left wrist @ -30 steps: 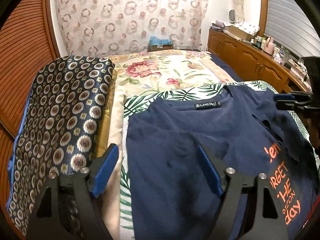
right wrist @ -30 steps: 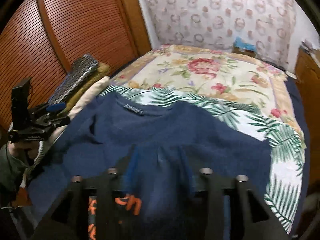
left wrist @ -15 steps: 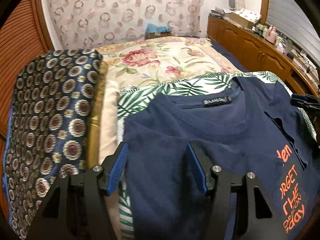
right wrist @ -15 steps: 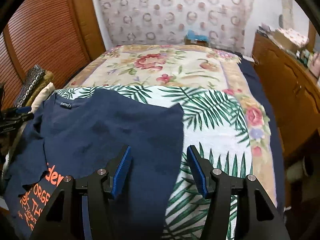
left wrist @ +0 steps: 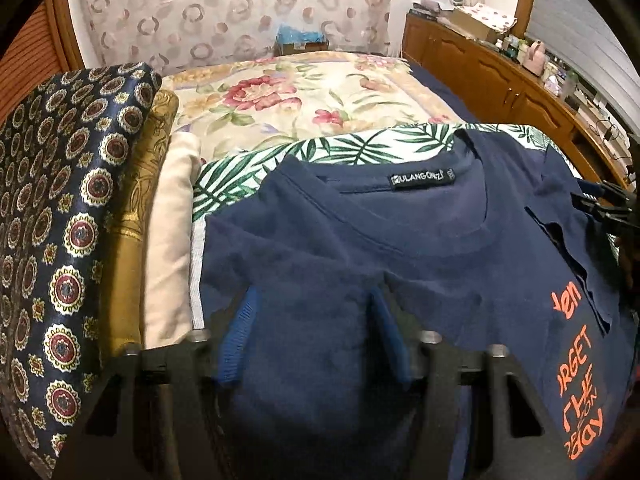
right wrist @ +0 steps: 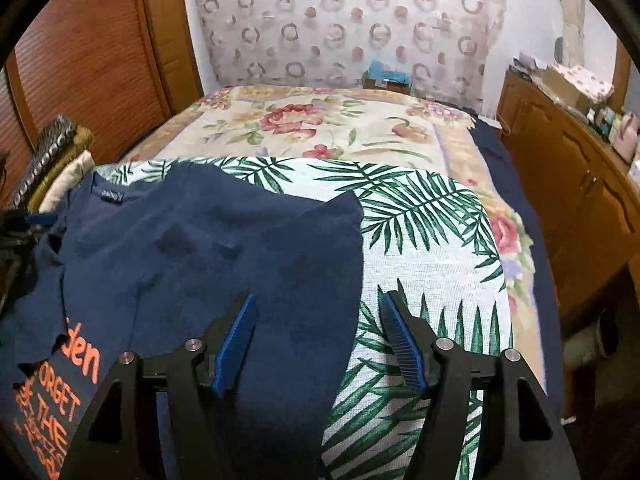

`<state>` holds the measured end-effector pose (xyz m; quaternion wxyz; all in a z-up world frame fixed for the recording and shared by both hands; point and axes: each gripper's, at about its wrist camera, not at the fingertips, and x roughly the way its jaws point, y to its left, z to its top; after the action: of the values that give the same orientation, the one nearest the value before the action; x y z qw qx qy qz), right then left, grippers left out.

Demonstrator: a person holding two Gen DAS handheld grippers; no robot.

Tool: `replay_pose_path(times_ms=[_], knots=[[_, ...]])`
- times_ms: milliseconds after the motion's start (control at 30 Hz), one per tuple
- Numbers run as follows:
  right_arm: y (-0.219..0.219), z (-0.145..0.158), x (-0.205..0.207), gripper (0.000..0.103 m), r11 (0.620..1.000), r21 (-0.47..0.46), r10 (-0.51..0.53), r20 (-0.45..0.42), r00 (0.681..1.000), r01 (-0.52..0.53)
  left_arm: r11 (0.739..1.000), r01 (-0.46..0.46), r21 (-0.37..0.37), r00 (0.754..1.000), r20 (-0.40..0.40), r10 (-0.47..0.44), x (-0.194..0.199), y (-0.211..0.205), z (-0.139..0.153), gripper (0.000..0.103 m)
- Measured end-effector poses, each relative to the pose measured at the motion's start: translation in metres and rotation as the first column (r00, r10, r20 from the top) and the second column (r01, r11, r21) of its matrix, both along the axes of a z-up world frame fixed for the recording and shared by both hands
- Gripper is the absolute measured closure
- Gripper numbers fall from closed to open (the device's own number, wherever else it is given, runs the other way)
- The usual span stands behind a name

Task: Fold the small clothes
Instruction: 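Grasp the shirt hem with the left tool while the right tool grasps the hem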

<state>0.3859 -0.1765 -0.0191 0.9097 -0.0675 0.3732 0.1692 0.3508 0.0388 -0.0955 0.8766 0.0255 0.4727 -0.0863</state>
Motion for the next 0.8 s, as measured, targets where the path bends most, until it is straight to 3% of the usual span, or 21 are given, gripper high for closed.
replay_pose_path(times_ms=[33,67,100,167,367,733,800], knots=[[0.003,0.0,0.0,0.034,1.0,-0.012,0.001,0.001,1.0,-0.001,1.0,0.005,-0.014,1.0,-0.003,-0.005,0.001,-0.001,0.0,0.069],[0.001,0.0,-0.004,0.033,1.0,-0.016,0.003,0.002,1.0,-0.003,1.0,0.007,-0.026,1.0,-0.006,-0.007,0.002,-0.001,0.001,0.085],[0.0,0.0,-0.004,0.033,1.0,-0.016,0.005,0.001,1.0,-0.005,0.999,0.007,-0.033,1.0,-0.01,-0.007,0.002,-0.002,0.002,0.093],[-0.003,0.001,-0.004,0.032,1.0,-0.013,0.007,0.0,1.0,-0.007,0.999,0.0,-0.033,1.0,-0.003,0.0,0.001,-0.001,0.004,0.097],[-0.005,0.001,-0.003,0.032,1.0,-0.013,0.009,0.0,1.0,-0.009,0.998,-0.038,-0.051,0.987,0.155,0.046,-0.022,0.013,0.054,0.098],[-0.008,0.003,0.009,0.031,0.999,-0.014,0.045,-0.027,0.999,-0.045,0.995,-0.027,-0.092,0.983,0.177,0.043,-0.037,0.024,0.068,0.099],[-0.011,0.005,0.018,0.039,0.999,0.017,0.045,-0.047,0.998,-0.044,0.995,-0.014,-0.101,0.981,0.191,0.033,-0.042,0.02,0.072,0.099]])
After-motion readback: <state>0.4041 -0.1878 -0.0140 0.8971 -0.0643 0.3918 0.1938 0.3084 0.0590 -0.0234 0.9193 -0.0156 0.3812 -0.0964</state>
